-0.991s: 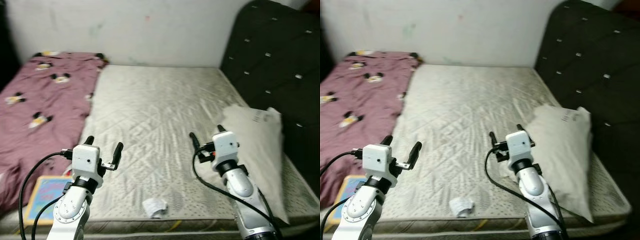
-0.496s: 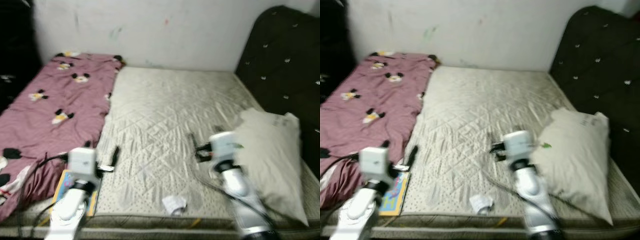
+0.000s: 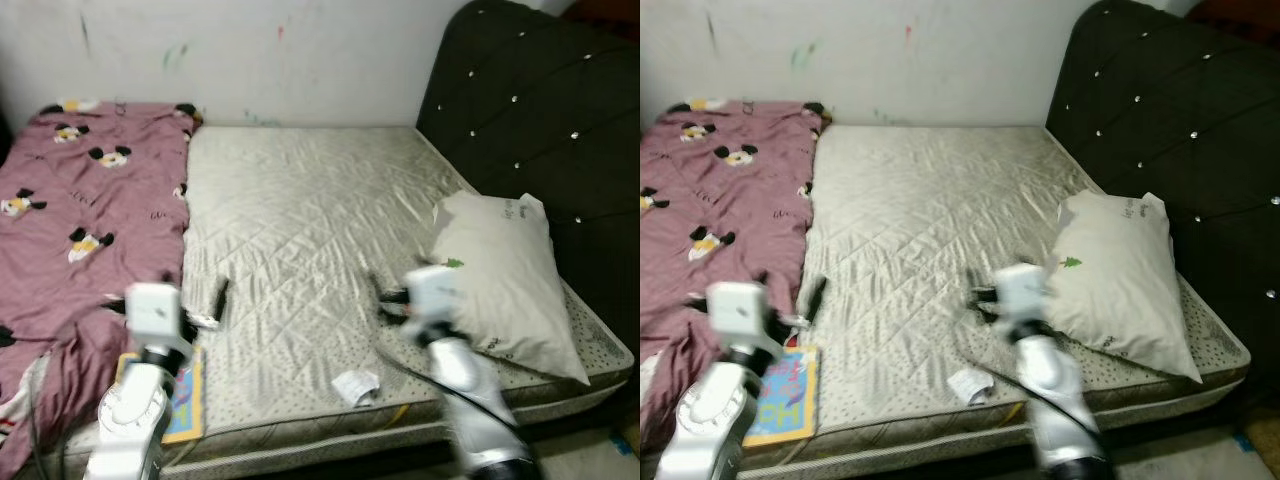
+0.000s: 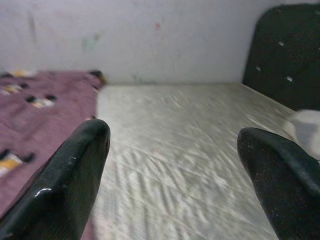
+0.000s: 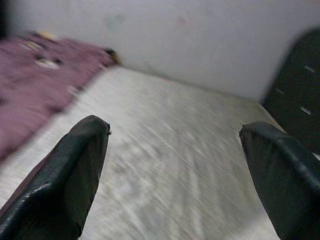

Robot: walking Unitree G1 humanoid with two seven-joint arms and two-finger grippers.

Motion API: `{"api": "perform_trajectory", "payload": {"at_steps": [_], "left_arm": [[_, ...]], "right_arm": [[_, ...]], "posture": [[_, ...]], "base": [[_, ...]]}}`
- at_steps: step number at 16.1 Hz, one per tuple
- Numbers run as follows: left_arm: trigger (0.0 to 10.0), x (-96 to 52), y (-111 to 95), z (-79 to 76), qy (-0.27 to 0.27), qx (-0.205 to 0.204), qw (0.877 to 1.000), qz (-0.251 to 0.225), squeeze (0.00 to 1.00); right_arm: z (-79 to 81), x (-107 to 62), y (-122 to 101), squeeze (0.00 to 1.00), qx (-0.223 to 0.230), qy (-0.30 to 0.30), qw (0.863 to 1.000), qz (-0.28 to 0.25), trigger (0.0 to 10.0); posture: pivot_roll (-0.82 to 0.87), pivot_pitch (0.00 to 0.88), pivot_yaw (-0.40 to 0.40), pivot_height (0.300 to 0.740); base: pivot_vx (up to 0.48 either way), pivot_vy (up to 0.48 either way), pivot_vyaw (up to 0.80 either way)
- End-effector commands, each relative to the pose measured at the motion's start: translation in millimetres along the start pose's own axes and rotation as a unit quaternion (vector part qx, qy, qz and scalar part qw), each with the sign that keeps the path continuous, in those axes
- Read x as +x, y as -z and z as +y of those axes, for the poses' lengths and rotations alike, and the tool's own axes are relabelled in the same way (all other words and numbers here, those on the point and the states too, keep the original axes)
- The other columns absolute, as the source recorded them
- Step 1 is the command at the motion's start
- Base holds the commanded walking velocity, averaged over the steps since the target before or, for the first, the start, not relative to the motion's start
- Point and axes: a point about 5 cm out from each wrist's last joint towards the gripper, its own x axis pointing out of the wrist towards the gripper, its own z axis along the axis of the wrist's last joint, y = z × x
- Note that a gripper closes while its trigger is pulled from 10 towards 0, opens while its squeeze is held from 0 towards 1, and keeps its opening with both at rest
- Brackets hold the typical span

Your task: Clean up the room

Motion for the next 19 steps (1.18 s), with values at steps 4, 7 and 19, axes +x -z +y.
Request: {"api": "perform_trajectory", "payload": {"at_steps": [4, 7, 19], "left_arm": [[10.0, 2.5, -3, -10.8, -0.002, 0.021, 1.0, -0.008, 0.0], [10.0, -3.9, -4, -6.6, -0.014, 0.021, 1.0, -0.008, 0.0], [10.0, -7.5, -7, -11.5, -0.032, 0.014, 0.999, -0.013, 0.0]], "right_arm": [[-15.0, -1.2, 1, 0.0, -0.023, 0.017, 1.0, 0.006, 10.0], [-23.5, -3.8, 3, 0.0, -0.02, 0.025, 0.999, 0.015, 10.0], [-21.0, -2.3, 5, 0.0, -0.033, -0.01, 0.999, 0.03, 10.0]], "posture": [[0.03, 0.0, -0.05, 0.74], [0.03, 0.0, -0.058, 0.74], [0.05, 0.019, -0.117, 0.74]], "base": [[0.0, 0.0, 0.0], [0.0, 0.0, 0.0], [0.0, 0.0, -0.19]]}}
